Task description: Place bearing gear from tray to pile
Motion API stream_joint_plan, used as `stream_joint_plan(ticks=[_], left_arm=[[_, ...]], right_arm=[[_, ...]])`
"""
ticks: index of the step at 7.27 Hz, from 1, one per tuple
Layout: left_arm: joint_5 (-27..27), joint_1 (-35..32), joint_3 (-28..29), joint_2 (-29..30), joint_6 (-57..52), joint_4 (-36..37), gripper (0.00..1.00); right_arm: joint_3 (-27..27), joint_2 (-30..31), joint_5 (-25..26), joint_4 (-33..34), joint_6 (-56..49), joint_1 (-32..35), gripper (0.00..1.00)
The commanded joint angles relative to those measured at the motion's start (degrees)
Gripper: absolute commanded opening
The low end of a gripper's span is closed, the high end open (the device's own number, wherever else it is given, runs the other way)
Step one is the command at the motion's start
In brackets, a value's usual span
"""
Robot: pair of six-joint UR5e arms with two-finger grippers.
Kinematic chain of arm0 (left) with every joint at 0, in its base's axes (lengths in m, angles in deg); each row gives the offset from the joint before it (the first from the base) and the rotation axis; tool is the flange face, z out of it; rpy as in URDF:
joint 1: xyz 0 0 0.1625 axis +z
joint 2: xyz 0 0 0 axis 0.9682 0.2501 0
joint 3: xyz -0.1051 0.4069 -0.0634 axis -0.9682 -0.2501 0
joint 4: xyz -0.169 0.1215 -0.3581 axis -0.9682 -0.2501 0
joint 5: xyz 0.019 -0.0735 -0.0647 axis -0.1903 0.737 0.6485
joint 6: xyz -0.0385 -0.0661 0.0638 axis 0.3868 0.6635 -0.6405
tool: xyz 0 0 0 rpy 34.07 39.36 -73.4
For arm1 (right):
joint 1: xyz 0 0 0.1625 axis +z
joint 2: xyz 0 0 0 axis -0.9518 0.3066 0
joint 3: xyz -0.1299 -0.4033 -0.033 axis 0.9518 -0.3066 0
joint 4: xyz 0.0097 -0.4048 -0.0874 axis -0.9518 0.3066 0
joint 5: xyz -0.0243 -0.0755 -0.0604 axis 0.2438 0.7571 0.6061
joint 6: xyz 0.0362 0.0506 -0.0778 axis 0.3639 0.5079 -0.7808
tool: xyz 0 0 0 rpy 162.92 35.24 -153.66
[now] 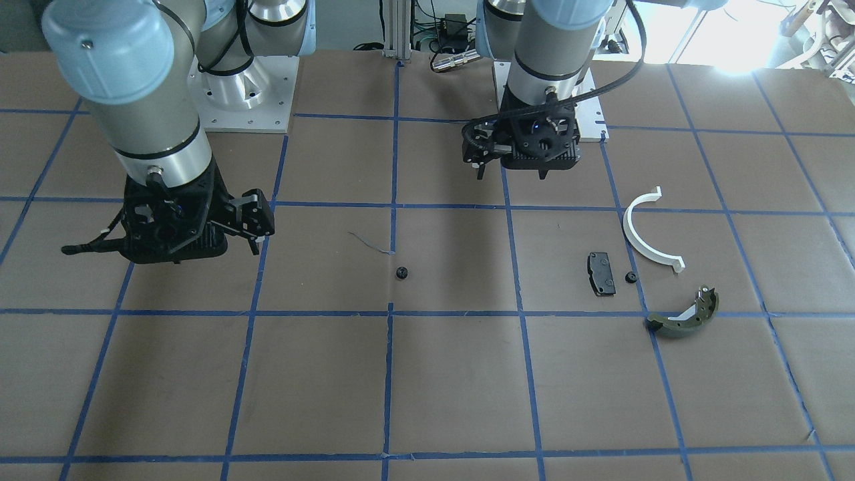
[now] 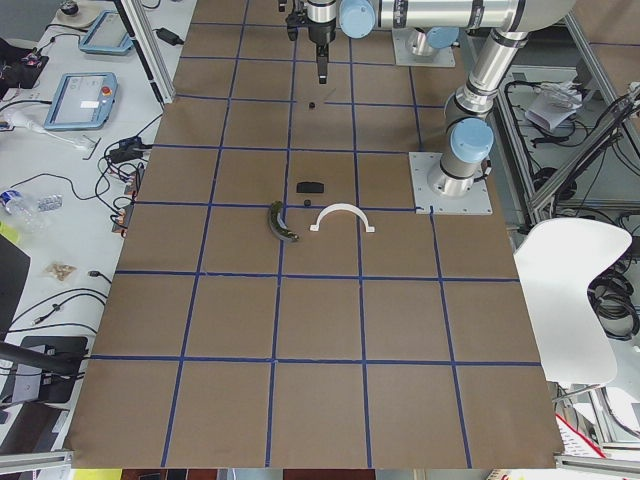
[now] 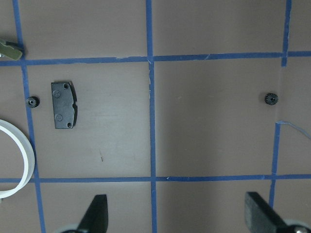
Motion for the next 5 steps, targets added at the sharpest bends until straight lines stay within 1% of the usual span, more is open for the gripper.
stream_joint_plan(ticks=[1,2,3,4,5], left_arm=[[0.0,-6.7,-8.5,4.3,7.4,15.4,1.00],[0.1,-7.5,-11.6,7.4,9.0,22.4,1.00],[0.3,-7.6,-12.1,10.6,8.2,23.5,1.00],[4.7,-7.7,-12.0,14.5,6.6,27.5,1.00],[5.5,-8.7,-11.5,16.9,7.1,29.2,1.00]], right_arm=[[-3.6,4.6,-0.2,-6.9,0.5,-0.2,1.00],[-3.9,5.9,-5.4,-10.9,1.0,-0.3,1.00],[-4.2,6.8,-6.5,-10.8,2.0,-0.5,1.00],[-3.5,6.4,-6.2,-10.4,2.0,-1.3,1.00],[-3.2,5.6,-4.2,-10.3,1.1,-3.7,1.00]])
